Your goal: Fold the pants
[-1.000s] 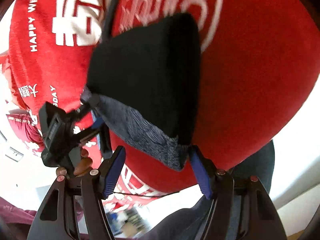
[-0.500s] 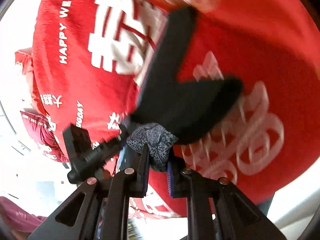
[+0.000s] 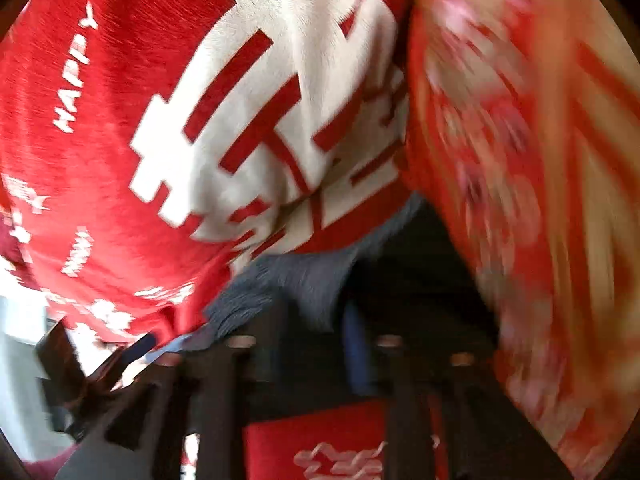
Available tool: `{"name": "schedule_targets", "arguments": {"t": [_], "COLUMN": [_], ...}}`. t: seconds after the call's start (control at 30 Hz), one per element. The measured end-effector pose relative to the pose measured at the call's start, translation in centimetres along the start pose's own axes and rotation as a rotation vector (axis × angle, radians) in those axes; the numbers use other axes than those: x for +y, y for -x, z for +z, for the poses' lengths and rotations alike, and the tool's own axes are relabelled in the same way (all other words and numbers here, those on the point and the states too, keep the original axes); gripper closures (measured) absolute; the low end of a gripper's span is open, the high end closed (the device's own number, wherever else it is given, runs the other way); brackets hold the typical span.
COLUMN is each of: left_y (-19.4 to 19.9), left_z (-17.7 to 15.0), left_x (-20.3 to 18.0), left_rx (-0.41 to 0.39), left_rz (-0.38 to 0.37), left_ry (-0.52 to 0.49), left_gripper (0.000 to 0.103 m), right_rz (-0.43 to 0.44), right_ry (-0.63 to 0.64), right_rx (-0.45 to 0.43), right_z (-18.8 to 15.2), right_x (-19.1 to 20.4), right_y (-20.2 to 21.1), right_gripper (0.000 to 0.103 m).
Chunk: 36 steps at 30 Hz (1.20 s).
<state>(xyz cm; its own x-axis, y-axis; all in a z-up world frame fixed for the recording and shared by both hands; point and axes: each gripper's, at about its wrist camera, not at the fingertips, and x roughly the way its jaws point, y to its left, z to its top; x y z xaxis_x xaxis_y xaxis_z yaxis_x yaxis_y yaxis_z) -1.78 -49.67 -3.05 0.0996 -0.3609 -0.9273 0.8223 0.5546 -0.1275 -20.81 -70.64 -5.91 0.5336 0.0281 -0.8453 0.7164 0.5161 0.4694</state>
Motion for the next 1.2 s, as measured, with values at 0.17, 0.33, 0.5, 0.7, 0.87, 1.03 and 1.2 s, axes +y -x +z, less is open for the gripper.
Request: {"name": "schedule_targets", "arguments": {"t": [0.17, 0.33, 0.5, 0.7, 0.87, 1.03, 1.2], "left_y": [-2.0, -4.3, -6.0, -6.4, -5.8, -6.3, -5.0], "left_z": [-3.3, -7.2, -9.6, -9.8, -10.1, -11.1, -10.6], "left_x": [5.5, 9.7, 10.3, 10.3, 9.9, 10.9, 10.8], "left_rx": [0.095, 0.18, 0.222, 0.211, 0.221, 0.201, 0.227], "left_rz": [0.158, 0.245, 0.247, 0.243, 0.25, 0.253, 0.251], "left_ry": [0.123, 0.243, 0.255, 0.274, 0.253, 0.304, 0.275], "left_gripper": [0.023, 0.023, 0.023, 0.02, 0.02, 0.005, 0.005], "right_rz": [-0.023, -0.057, -0.028, -0.034, -0.057, -0.244, -0.301], "right_ry": [0.118, 0.031, -0.243, -0.197, -0.116, 0.02, -0.114], "right_rx": [-0.055, -0.013, 0.052, 0.051, -0.015, 0.11, 0.084], "right_z": [1.0, -3.8, -6.9, -5.3, -5.5, -7.3, -8.0], "right_x": [2.8, 0.4, -6.0, -5.8, -3.7, -4.9, -6.8], "right_y": [1.2, 0.9, -2.3, -4.6, -1.0, -4.1, -1.7], "right_gripper": [0.014, 0.016, 0.049, 0.084, 0.094, 0.088, 0.054]}}
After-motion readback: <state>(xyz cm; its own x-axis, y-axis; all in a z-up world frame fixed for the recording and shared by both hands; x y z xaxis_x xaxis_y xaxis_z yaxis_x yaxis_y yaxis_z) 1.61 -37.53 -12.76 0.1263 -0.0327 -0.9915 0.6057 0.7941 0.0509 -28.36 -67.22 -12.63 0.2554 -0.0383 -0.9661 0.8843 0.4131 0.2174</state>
